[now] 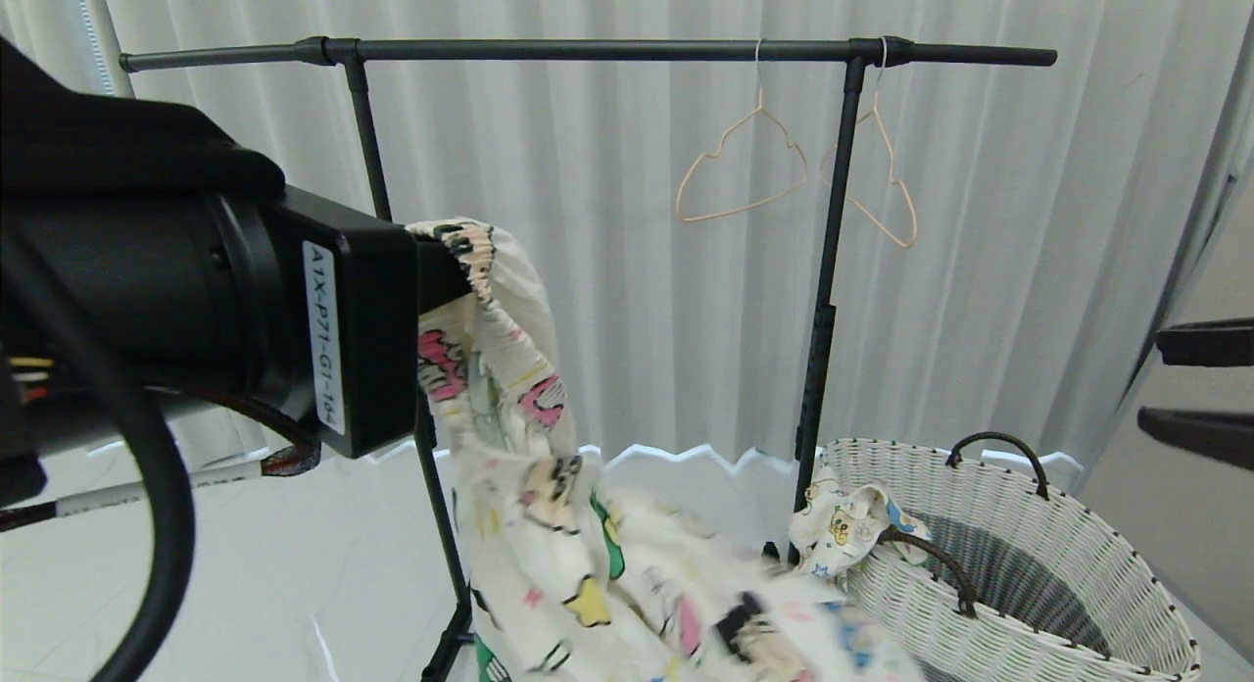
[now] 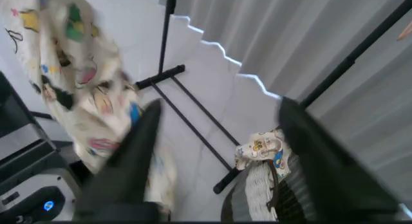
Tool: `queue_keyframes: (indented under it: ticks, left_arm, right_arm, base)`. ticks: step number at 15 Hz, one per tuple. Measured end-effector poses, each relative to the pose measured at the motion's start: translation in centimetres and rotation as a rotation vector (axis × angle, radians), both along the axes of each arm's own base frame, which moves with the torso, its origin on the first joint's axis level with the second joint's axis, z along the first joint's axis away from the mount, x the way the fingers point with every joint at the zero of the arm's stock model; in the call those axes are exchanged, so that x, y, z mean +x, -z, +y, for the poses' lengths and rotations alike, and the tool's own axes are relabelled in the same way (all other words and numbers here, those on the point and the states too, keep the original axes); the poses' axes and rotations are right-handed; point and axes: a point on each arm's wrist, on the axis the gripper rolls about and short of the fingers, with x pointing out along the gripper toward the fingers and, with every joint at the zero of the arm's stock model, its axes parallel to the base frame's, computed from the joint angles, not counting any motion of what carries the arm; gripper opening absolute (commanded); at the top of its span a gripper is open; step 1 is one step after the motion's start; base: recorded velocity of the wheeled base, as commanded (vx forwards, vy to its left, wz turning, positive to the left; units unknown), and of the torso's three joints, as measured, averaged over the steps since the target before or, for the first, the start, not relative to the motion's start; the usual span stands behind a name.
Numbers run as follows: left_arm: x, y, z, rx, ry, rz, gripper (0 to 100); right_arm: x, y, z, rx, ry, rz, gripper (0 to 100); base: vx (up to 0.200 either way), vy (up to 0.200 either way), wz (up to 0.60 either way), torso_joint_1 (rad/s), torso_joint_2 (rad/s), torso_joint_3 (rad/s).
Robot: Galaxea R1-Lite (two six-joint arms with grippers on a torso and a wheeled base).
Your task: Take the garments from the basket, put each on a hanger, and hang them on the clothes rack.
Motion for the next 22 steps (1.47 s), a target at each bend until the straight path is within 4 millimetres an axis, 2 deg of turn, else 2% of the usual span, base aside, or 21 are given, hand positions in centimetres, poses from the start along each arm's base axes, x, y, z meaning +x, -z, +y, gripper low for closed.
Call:
queue_keyframes:
  ticks: [4,6,10,13,19,22]
  left_arm:
    - [0.0,0.8,0.5,0.044,-0.13,-0.022,0]
    - [0.1,1.1,1.4,0.061,-0.182,-0.028,0]
    - [0.1,2.7,5.1,0.253,-0.27,-0.078,0]
    - [-0.6,3.9,7.5,0.311,-0.317,-0.081,0]
    - [-2.0,4.4,9.0,0.3,-0.289,-0.096,0]
    - [-2.5,4.2,9.4,0.326,-0.283,-0.125,0]
  right_arm:
    - [-1.3,0.4,-0.9,0.005,0.003,-0.014,100]
    - [-1.0,0.4,-1.4,-0.011,0.115,-0.027,100]
    - [0.7,0.8,-2.5,-0.123,0.459,-0.058,100]
    - [1.3,1.1,-2.6,-0.19,0.557,-0.073,100]
    - [2.3,1.5,-4.4,-0.319,0.763,-0.103,100]
    - [2.8,1.8,-4.6,-0.294,0.783,-0.123,100]
  base:
    - [0.0,0.0,0.0,0.0,0.0,0.0]
    - [0.0,0.0,0.0,0.0,0.0,0.0]
    - [0.0,0.0,0.0,0.0,0.0,0.0]
    - [0.0,0.0,0.0,0.0,0.0,0.0]
    - [0.0,0.0,0.0,0.0,0.0,0.0]
    - [0.0,0.0,0.0,0.0,0.0,0.0]
